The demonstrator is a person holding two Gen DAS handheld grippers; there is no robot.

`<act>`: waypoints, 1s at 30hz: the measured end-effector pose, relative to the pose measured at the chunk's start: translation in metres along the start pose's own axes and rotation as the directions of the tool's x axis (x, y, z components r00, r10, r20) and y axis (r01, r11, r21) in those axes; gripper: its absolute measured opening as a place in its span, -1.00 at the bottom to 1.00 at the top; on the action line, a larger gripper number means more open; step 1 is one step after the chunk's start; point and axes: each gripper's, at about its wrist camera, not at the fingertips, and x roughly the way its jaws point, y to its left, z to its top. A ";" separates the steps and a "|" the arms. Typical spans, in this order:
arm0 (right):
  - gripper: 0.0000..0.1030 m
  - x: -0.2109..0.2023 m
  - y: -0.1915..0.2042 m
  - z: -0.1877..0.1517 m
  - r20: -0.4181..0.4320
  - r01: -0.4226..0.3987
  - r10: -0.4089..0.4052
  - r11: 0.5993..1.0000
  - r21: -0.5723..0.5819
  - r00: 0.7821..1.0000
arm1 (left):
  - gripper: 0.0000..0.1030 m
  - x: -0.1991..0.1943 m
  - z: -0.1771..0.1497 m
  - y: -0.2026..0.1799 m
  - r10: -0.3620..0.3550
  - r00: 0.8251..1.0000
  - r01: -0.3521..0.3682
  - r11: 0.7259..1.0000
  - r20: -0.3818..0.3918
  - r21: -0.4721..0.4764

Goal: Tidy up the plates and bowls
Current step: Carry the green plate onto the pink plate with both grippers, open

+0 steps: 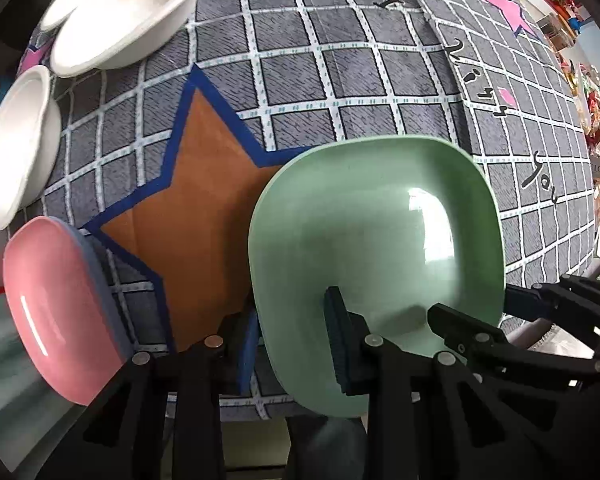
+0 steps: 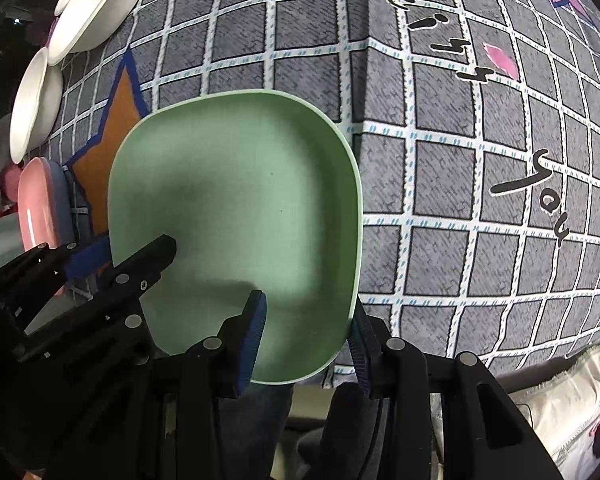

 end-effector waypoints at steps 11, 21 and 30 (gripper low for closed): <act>-0.17 -0.047 0.058 -0.006 0.040 -0.003 0.007 0.996 -0.084 0.999 | -0.36 -0.055 -0.016 0.065 0.018 0.996 -0.011 0.997 0.089 -0.074; -0.17 -0.066 0.147 0.005 0.061 -0.062 0.075 0.980 -0.187 0.995 | -0.35 -0.094 -0.055 0.172 0.075 0.988 -0.043 0.972 0.132 -0.229; -0.17 -0.036 0.227 0.014 0.003 -0.096 0.101 0.954 -0.285 0.995 | -0.35 -0.090 -0.088 0.231 0.114 0.988 -0.075 0.943 0.103 -0.324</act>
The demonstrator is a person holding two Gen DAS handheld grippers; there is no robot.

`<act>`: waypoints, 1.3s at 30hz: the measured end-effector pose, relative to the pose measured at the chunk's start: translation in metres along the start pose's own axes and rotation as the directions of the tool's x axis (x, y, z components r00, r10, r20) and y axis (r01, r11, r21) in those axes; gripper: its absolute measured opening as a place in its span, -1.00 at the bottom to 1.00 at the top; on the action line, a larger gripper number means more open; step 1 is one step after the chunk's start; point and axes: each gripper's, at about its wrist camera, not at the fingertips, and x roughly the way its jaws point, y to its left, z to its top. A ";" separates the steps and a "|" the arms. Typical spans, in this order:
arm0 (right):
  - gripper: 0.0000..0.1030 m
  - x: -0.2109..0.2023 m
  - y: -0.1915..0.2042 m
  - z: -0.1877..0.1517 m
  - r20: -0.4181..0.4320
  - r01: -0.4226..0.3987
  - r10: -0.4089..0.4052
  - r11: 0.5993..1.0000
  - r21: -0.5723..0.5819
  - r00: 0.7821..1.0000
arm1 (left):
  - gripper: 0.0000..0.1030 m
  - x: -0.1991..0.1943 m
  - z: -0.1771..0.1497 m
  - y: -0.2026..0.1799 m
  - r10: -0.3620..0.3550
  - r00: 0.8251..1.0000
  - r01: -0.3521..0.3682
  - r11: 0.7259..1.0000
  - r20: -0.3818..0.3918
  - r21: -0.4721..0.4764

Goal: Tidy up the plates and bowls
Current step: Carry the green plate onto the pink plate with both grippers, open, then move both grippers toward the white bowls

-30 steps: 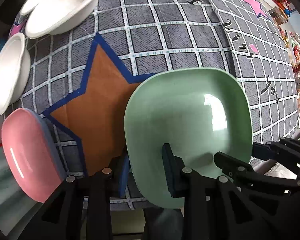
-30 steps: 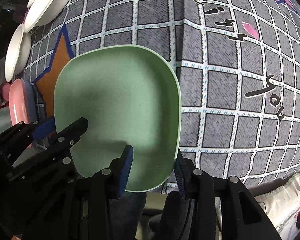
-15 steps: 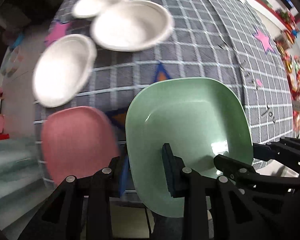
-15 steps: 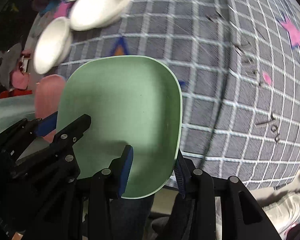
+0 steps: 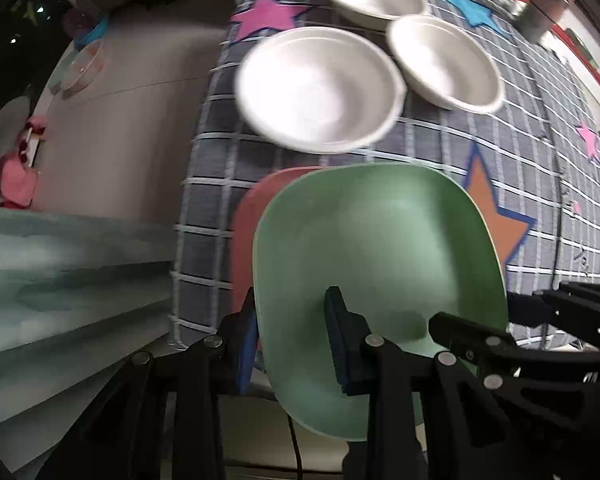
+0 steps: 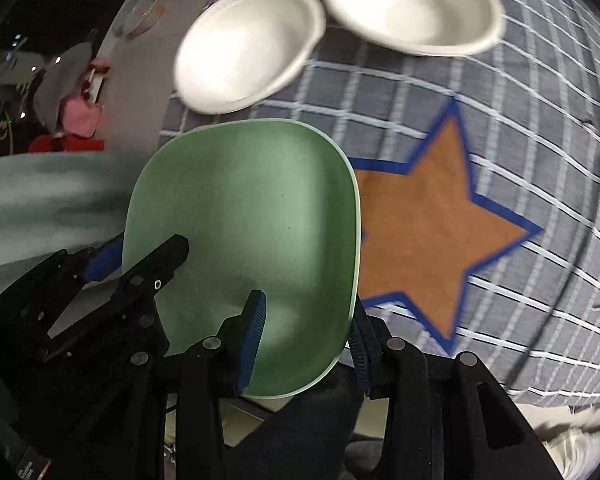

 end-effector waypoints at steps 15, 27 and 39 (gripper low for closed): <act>0.89 0.031 -0.014 0.008 -0.014 -0.009 0.009 0.999 0.043 1.000 | 0.46 0.014 0.011 0.048 0.034 0.999 -0.033 0.998 0.025 -0.051; 0.89 -0.046 -0.067 -0.021 0.143 0.049 -0.058 0.997 0.066 0.988 | 0.51 -0.031 0.018 -0.018 -0.055 0.997 0.047 0.988 0.052 0.146; 0.98 -0.134 -0.146 -0.090 0.432 -0.057 -0.096 0.943 0.327 0.897 | 0.54 -0.069 0.014 -0.150 -0.094 0.990 0.042 0.905 0.103 0.424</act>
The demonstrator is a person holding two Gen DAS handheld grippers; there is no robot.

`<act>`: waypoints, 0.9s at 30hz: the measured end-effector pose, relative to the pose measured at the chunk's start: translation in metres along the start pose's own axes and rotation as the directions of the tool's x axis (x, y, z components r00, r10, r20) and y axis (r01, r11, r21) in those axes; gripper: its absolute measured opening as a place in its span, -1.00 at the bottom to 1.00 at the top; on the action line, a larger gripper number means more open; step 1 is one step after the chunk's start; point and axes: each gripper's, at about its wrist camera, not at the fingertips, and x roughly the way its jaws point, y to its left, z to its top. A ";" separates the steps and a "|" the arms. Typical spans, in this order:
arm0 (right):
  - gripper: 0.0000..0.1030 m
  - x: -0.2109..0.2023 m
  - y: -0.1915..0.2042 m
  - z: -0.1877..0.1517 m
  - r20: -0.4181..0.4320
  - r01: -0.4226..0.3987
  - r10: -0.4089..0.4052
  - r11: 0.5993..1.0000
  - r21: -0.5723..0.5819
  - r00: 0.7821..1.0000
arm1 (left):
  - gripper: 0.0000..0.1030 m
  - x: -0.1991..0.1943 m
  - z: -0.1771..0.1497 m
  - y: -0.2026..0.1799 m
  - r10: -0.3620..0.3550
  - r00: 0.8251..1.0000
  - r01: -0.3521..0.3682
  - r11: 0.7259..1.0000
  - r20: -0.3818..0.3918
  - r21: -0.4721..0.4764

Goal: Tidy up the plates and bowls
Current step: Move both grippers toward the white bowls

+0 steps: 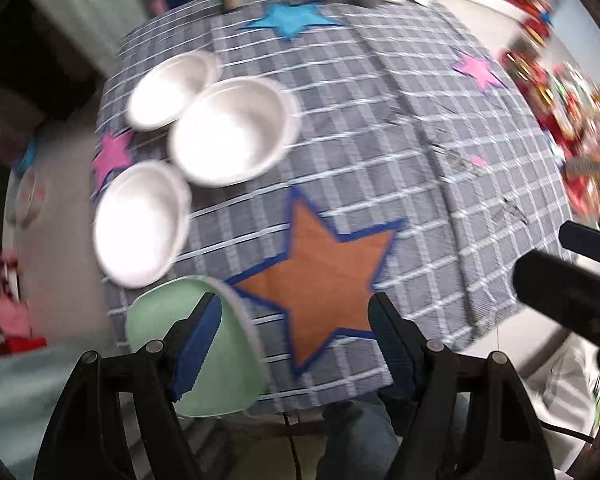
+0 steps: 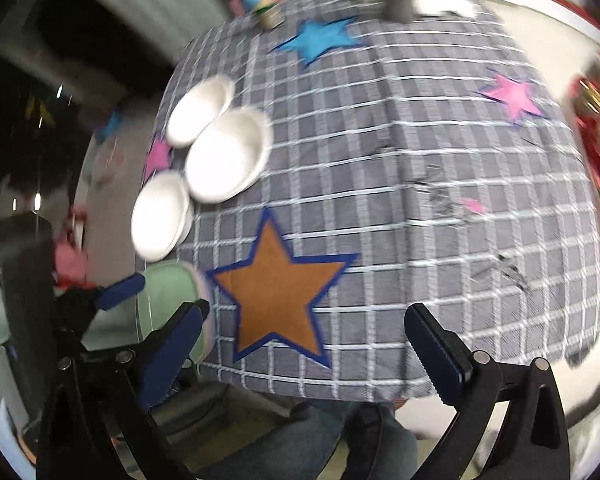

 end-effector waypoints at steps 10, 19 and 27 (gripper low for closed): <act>0.98 -0.082 -0.091 -0.031 0.124 0.011 -0.034 0.983 0.184 0.992 | 0.54 -0.040 0.013 -0.109 -0.043 0.996 0.030 0.985 0.074 0.168; 0.98 -0.119 -0.126 -0.033 0.180 0.008 -0.049 0.975 0.221 0.982 | 0.54 -0.071 0.032 -0.106 -0.036 0.989 0.025 0.997 0.142 0.079; 0.98 -0.087 -0.114 -0.005 0.123 0.025 -0.051 0.978 0.205 0.991 | 0.54 -0.058 0.058 -0.049 -0.019 0.988 0.021 1.000 0.154 -0.013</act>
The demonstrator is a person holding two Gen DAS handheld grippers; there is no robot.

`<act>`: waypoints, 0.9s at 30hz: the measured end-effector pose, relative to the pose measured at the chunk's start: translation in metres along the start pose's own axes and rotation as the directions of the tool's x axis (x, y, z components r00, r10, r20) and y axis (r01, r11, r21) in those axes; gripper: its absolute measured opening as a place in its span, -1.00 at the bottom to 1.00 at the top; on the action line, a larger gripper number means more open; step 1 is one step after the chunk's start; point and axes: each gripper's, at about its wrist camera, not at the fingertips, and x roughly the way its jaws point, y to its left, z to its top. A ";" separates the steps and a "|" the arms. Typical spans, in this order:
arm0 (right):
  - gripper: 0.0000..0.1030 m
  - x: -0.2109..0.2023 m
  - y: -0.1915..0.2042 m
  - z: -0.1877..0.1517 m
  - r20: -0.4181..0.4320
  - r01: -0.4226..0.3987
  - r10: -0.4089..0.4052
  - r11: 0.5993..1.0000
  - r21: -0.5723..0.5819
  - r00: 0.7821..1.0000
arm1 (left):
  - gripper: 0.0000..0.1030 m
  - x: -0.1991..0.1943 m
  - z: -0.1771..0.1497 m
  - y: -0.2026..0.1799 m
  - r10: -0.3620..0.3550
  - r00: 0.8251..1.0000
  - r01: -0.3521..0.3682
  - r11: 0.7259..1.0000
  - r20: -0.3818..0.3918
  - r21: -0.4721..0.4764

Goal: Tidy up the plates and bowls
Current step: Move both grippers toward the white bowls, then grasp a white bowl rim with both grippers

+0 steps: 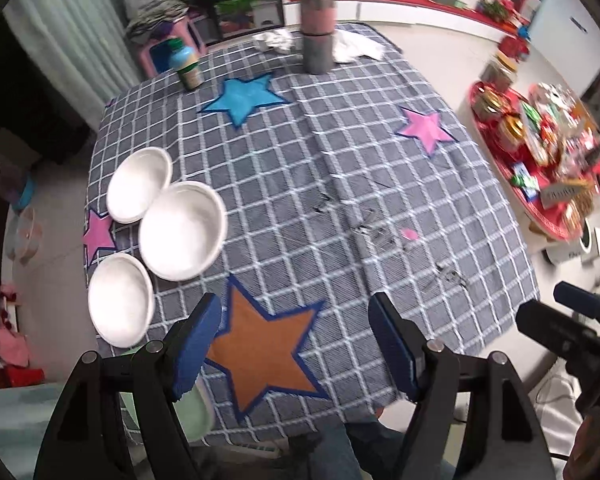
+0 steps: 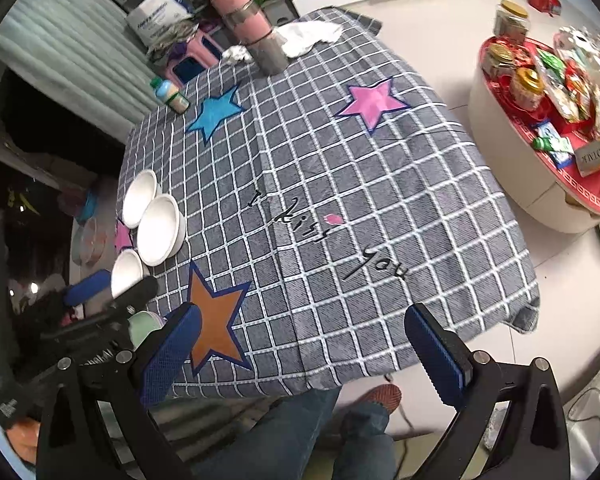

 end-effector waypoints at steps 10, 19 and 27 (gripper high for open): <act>0.98 0.080 0.065 0.057 -0.093 0.053 -0.060 0.996 -0.078 0.994 | 0.54 0.056 0.034 0.104 0.037 0.996 -0.049 0.989 -0.086 -0.138; 0.98 0.173 0.118 0.077 -0.259 0.095 -0.137 0.982 -0.166 0.956 | 0.54 0.110 0.039 0.166 0.063 0.982 -0.101 0.972 -0.178 -0.213; 0.98 0.237 0.165 0.096 -0.331 0.073 -0.170 0.956 -0.285 0.928 | 0.54 0.139 0.049 0.196 0.109 0.969 -0.167 0.949 -0.220 -0.268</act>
